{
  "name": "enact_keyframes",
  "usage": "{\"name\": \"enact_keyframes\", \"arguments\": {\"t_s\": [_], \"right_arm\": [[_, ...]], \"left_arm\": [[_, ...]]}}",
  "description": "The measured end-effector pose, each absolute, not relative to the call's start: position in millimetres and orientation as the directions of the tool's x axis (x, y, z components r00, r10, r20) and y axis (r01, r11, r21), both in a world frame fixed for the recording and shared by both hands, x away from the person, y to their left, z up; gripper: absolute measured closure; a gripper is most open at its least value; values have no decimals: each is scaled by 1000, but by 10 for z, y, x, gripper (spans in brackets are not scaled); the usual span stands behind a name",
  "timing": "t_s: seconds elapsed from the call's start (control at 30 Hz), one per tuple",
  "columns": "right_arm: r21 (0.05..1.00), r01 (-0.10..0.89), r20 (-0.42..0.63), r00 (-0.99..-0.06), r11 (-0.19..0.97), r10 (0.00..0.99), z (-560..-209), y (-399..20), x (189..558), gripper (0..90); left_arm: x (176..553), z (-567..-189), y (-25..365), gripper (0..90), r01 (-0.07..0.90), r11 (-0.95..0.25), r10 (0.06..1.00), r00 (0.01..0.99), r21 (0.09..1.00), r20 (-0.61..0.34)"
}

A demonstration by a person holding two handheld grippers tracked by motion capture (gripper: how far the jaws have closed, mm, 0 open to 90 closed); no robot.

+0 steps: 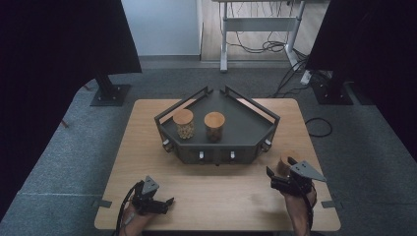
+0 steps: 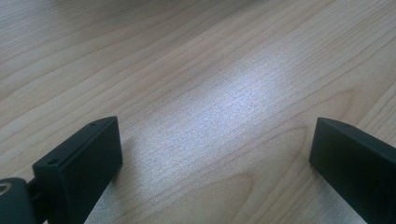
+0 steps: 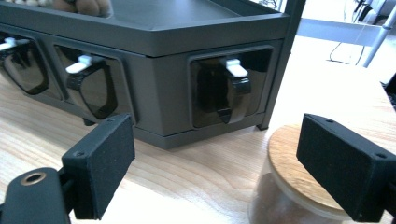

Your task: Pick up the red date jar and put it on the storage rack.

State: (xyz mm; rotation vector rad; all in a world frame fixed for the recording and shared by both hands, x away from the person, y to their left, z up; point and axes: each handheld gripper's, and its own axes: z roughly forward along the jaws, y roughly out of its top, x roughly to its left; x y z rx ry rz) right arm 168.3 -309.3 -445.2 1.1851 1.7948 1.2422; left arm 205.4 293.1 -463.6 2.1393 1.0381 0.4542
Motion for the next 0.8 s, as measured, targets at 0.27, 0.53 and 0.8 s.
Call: {"name": "enact_keyframes", "arguments": {"t_s": [0.27, 0.53, 0.8], "right_arm": [[937, 320, -16, -360, 139, 933, -4462, -3133, 1731, 112], [936, 321, -28, -338, 143, 941, -4460, -3153, 1745, 113], [938, 319, -31, -319, 138, 947, -4459, -3188, 1758, 113]], "left_arm": [[2054, -4636, 2931, 23, 540, -429, 787, 616, 724, 8], [2054, -4636, 2931, 23, 540, -429, 787, 616, 724, 7], [2054, -4636, 2931, 23, 540, -429, 787, 616, 724, 8]]}}
